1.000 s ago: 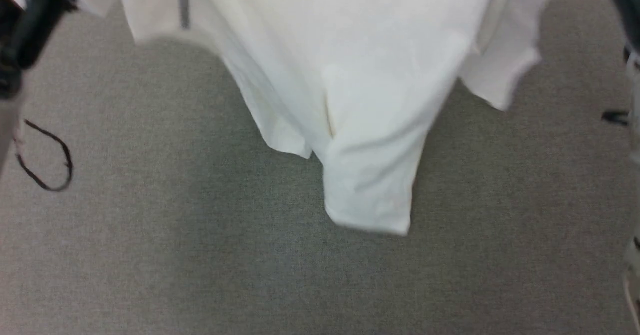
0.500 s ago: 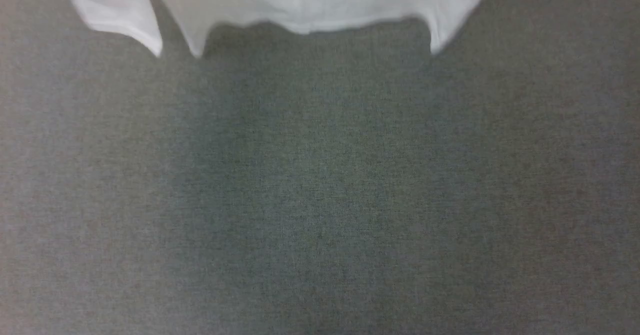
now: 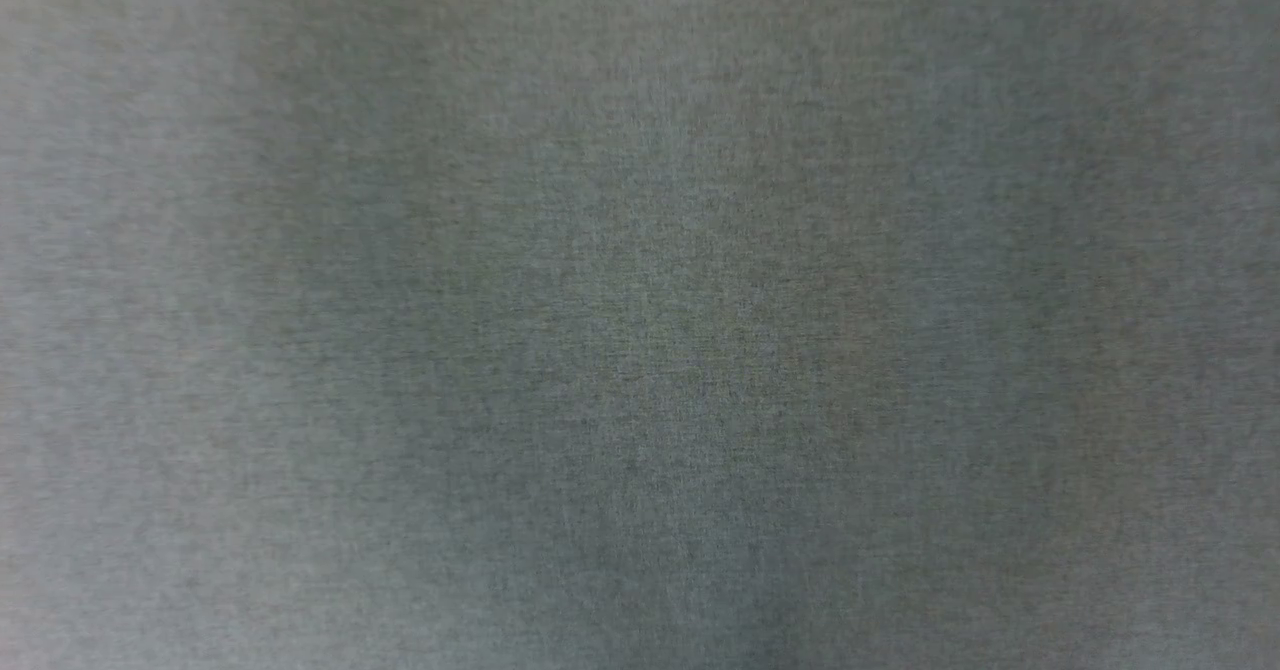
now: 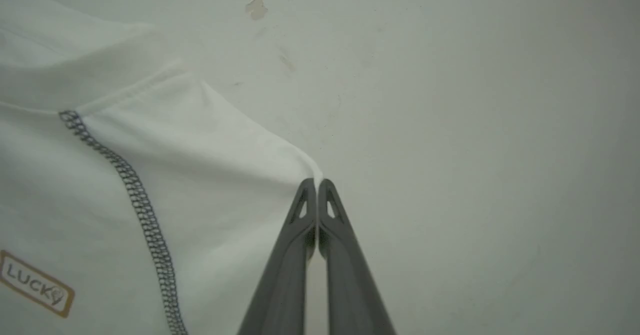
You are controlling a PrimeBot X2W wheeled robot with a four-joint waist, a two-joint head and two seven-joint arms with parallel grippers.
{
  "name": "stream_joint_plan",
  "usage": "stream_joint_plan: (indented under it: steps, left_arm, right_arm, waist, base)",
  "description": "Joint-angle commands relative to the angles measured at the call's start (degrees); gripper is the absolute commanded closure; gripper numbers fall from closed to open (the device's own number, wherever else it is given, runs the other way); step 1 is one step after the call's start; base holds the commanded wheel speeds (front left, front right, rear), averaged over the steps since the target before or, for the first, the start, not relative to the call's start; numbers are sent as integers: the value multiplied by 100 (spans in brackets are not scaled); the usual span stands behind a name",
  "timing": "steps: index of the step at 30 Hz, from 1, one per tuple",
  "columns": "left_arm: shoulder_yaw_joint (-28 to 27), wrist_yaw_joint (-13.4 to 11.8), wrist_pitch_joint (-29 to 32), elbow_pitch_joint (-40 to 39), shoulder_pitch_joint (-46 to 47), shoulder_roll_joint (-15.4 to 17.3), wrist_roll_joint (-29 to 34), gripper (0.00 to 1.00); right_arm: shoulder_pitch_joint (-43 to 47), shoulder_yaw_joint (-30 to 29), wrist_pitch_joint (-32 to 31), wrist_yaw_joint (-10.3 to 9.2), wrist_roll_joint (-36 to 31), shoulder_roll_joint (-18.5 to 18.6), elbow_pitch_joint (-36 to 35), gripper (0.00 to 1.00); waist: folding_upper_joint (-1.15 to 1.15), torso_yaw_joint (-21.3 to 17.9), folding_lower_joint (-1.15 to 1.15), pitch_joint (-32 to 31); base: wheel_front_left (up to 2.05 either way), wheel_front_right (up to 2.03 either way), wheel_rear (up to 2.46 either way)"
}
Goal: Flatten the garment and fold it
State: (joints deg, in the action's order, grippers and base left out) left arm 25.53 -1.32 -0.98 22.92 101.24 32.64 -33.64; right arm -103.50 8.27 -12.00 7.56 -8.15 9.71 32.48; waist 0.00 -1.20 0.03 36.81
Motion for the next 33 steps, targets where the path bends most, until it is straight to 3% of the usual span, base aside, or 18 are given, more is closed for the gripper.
stream_joint_plan:
  steps: [1, 12, 21, 27, 33]
  left_arm:
    - [-2, -1, -44, 27, 98, -24, 57, 100]
    - [-12, 179, -673, 348, 225, -149, 40, 100]
    - [136, 553, -914, 223, -770, 72, -198, 100]
    - [129, 586, -1072, -459, -1856, 225, -501, 100]
    - [58, 281, -1243, -1495, -3334, 459, -650, 100]
  right_arm:
    - [-97, -27, 41, -8, -45, 1, 35, 100]
    - [-378, -104, 527, -8, -296, -53, 434, 100]
    - [381, 261, 871, -8, 396, -92, 359, 100]
    - [1403, 462, 839, -8, 1126, 102, -419, 100]
    - [2998, 301, 509, -8, 1641, 333, -1801, 100]
  waist:
    - [0, -101, -3, 419]
    - [0, -73, -3, 846]
    - [0, 19, -3, 567]
    - [0, 82, -3, 158]
    - [0, 149, -3, -318]
  base:
    - [0, 0, 0]
    - [0, 0, 0]
    - [0, 0, 0]
    - [0, 0, 0]
    - [0, 0, 0]
